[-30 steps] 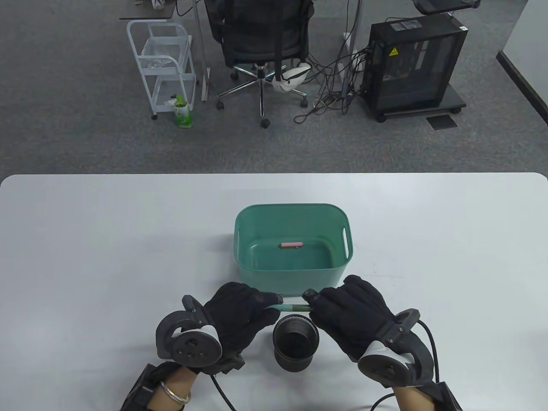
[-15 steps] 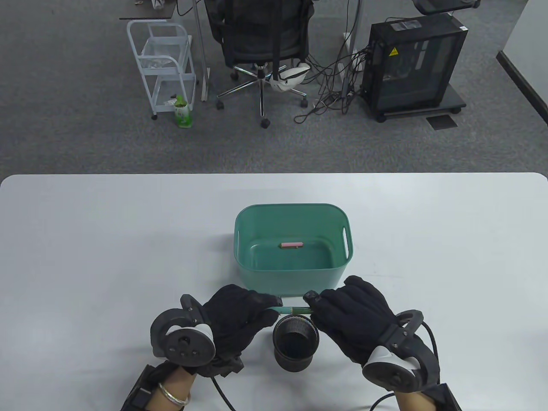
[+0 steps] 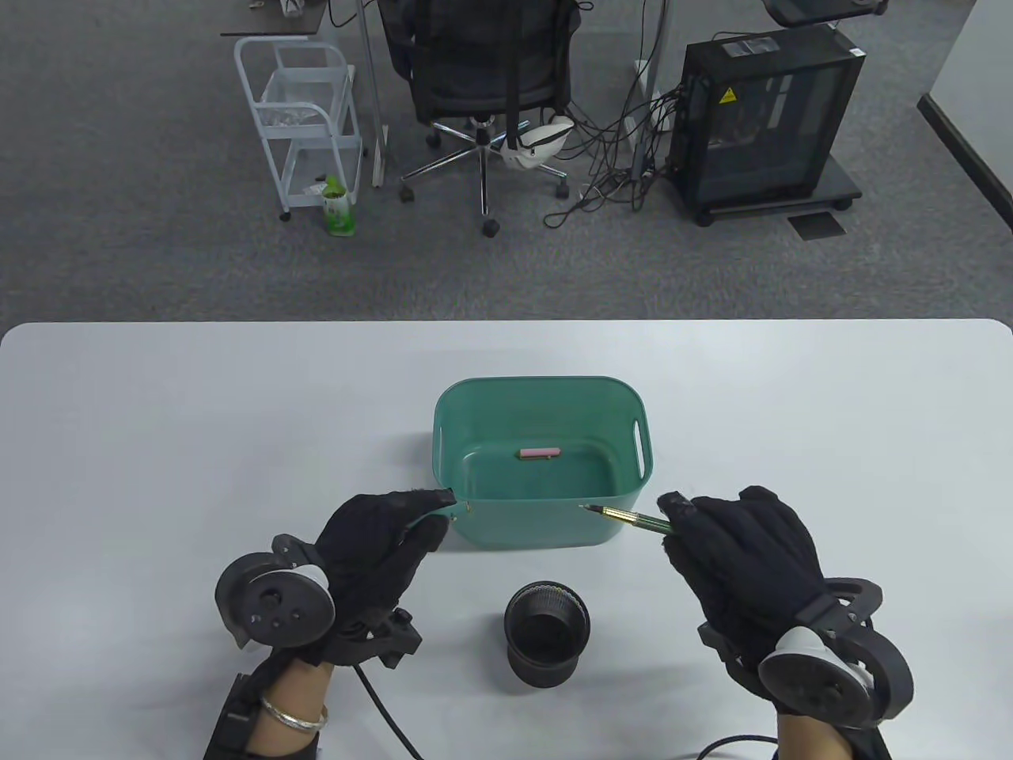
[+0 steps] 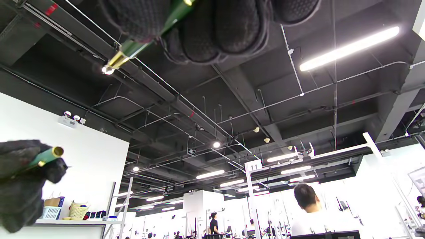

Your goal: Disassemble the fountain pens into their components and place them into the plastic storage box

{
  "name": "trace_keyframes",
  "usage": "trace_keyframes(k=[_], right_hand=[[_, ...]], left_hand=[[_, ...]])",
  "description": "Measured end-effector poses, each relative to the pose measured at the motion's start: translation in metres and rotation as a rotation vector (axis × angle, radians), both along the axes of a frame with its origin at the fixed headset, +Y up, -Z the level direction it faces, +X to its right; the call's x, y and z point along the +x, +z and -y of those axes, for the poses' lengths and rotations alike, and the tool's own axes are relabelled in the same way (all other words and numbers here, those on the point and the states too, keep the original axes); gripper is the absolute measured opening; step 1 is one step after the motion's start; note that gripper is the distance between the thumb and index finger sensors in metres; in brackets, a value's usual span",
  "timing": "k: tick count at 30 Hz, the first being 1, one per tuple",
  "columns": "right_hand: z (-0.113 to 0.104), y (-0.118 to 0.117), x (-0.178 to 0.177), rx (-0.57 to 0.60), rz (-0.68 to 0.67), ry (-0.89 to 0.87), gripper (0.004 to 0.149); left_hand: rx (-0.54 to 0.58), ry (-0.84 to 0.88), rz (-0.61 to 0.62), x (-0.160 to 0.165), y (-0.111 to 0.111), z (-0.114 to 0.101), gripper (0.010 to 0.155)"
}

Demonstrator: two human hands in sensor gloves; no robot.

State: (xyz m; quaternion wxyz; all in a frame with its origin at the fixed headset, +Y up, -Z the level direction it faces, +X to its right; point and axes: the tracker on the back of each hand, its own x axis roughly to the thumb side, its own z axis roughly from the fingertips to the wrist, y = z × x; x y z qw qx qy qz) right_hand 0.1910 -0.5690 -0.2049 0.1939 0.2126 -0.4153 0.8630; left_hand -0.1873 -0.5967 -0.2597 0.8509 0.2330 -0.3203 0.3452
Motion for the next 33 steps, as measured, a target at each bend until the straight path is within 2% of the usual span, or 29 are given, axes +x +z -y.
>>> trace_keyframes(k=[10,16,21,23,33], right_hand=[[-0.002,0.002,0.006,0.022,0.008,-0.025,0.043],[-0.005,0.005,0.009,0.03,-0.005,-0.048,0.043],[-0.005,0.006,0.01,0.036,-0.011,-0.056,0.043],[-0.005,0.007,0.011,0.037,-0.014,-0.06,0.043],[-0.007,0.01,0.015,0.038,-0.028,-0.082,0.043]], left_hand=[[-0.025,-0.155,-0.083,0.018,-0.004,0.011,0.046],[-0.037,-0.26,-0.2,0.03,-0.008,0.013,0.045],[-0.101,-0.334,-0.266,0.045,-0.027,0.009,0.045],[-0.09,-0.347,-0.294,0.052,-0.034,0.009,0.045],[-0.236,-0.471,-0.307,0.081,-0.084,0.015,0.045]])
